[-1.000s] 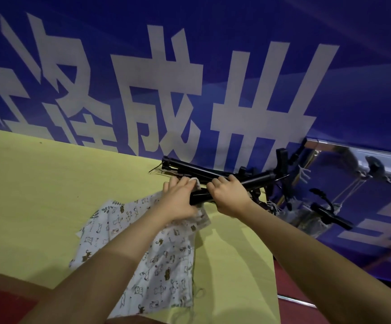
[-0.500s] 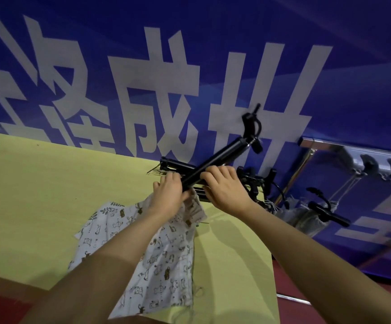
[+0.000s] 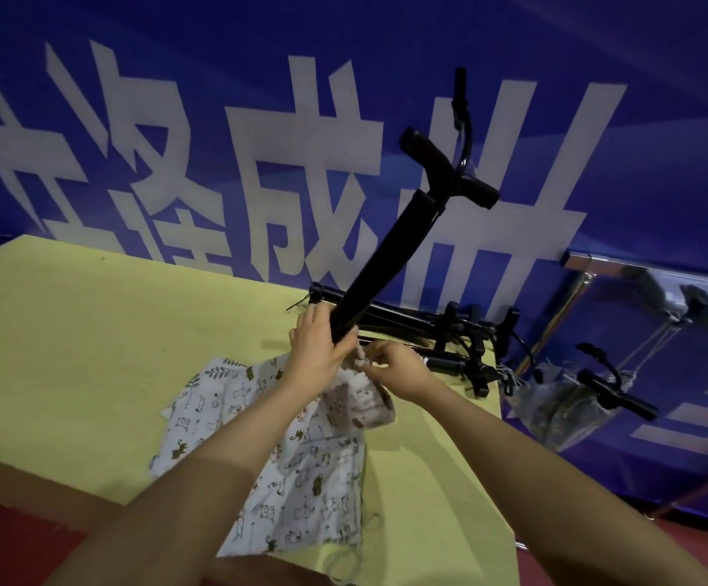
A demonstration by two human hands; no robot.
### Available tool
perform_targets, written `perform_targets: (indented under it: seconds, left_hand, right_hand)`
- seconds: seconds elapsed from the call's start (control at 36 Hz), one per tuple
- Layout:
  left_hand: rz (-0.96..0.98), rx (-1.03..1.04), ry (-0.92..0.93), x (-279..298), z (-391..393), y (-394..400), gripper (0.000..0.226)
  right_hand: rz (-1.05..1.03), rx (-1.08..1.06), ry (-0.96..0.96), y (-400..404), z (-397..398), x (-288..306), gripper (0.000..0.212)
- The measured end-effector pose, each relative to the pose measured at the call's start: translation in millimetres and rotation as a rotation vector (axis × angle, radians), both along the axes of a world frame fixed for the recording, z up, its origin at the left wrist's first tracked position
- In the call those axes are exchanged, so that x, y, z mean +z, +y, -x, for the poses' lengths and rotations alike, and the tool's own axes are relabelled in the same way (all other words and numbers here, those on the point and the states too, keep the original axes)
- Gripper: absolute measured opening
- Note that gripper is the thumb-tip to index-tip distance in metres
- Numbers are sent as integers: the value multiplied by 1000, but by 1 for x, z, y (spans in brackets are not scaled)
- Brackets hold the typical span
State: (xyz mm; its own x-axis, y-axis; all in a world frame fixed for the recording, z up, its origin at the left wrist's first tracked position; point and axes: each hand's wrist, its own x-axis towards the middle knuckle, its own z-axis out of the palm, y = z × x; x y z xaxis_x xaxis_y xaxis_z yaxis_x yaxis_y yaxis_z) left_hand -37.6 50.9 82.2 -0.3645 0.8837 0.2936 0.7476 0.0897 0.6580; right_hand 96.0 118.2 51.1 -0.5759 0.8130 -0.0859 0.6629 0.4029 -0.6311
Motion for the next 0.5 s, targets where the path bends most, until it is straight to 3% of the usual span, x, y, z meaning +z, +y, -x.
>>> perform_targets:
  seconds: [0.11,0.31,0.5]
  left_hand:
    - [-72,6,-87,0,-1,-4,28]
    - [-46,50,-150,-8,-3,-4,33]
    - [51,47,-23,-17,-8,-7,37]
  right_hand:
    - [104,-55,241,-4,-3,11,7]
    - [120,-92,506,-3,-6,43,36]
    - [187,-22,608,-2,3,65,29]
